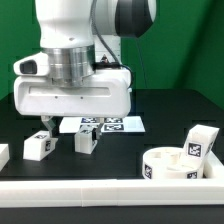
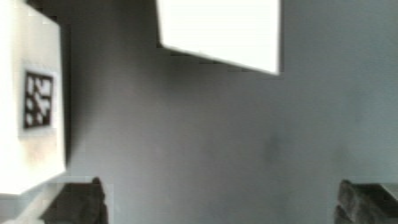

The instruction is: Assemble stool

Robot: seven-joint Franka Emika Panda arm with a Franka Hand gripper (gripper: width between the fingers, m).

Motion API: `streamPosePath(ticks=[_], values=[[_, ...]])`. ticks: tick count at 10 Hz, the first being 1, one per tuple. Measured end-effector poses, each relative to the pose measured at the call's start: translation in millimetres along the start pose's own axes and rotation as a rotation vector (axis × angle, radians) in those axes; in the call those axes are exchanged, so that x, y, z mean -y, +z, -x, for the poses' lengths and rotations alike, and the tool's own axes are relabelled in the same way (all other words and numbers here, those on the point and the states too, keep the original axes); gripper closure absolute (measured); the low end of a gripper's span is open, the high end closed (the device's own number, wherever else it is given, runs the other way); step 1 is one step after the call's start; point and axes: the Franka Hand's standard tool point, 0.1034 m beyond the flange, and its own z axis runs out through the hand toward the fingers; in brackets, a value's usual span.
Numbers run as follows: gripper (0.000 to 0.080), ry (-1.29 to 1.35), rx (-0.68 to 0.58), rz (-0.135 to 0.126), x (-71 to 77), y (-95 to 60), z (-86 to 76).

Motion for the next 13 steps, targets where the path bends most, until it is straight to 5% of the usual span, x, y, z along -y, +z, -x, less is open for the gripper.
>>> streamPosePath(ticks=[4,8,13], values=[[0.0151,0.005,0.052,-0.007,1.1,5.2,9.0],[0.0151,-0.001,0.320,-0.037,11.3,9.5,21.3],[0.0151,0.010,0.612,-0.060,6.3,15.8,30.0]])
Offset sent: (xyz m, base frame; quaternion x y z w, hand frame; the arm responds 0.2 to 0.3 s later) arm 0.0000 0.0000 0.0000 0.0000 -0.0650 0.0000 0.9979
